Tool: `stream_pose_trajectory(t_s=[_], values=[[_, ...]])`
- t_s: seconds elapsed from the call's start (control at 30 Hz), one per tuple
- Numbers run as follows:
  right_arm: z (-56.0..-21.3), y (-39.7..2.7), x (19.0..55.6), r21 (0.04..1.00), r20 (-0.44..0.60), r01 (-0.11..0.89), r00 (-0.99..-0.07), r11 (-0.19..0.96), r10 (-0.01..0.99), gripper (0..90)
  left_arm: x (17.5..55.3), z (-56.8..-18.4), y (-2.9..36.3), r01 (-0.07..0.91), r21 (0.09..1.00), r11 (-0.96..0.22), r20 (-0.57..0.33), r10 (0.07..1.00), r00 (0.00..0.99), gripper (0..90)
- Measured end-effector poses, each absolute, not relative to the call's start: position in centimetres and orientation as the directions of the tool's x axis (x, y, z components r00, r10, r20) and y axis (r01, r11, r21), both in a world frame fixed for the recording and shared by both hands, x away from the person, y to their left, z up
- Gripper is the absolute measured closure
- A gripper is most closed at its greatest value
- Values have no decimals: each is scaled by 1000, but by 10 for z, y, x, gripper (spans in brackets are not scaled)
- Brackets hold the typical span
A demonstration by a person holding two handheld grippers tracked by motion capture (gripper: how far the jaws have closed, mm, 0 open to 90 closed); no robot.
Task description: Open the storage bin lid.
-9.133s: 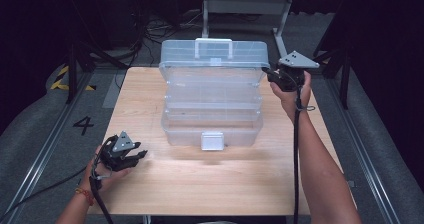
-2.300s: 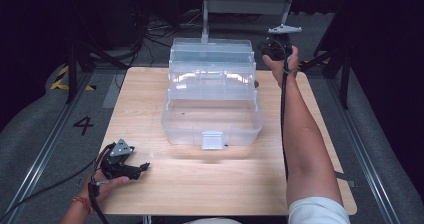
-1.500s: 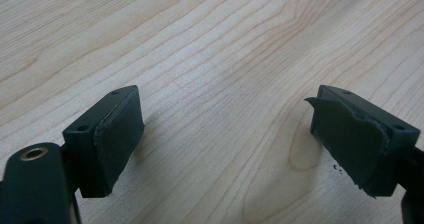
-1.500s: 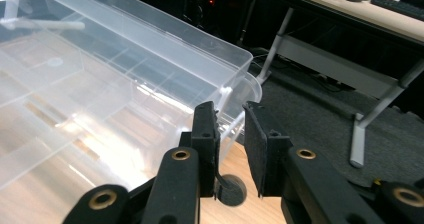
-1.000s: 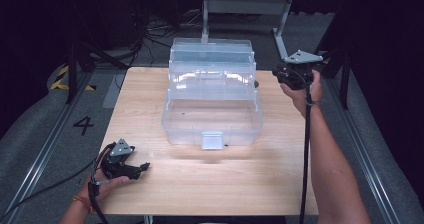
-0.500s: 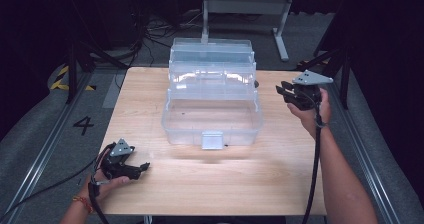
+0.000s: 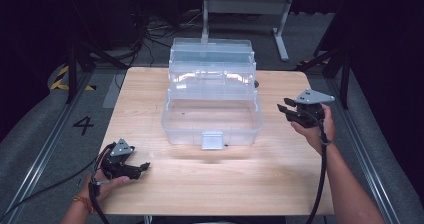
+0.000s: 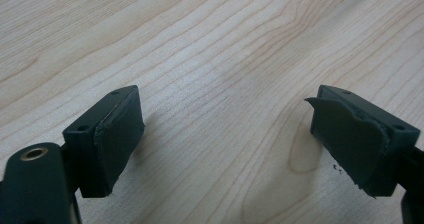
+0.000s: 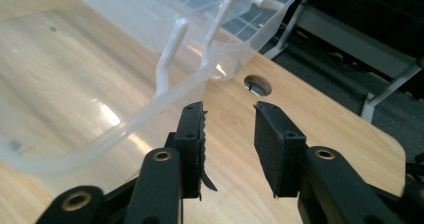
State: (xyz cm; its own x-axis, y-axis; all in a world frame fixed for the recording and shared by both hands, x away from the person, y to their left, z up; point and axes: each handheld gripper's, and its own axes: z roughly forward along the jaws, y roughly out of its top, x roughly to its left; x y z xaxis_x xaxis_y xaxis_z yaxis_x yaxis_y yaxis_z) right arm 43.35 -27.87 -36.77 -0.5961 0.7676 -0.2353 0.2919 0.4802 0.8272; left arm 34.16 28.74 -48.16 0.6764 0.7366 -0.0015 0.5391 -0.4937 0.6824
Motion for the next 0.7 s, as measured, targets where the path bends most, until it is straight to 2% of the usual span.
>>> stream_pose_trajectory(t_s=[0.37, 0.7], values=[[-400, -292, 416, 801, -190, 351, -620, 485, 761, 479, 342, -482, 287, 536, 684, -495, 3, 736, 677, 141], [-421, -304, 401, 758, -204, 390, -619, 523, 758, 354, 342, -482, 287, 537, 684, -494, 2, 737, 676, 141]])
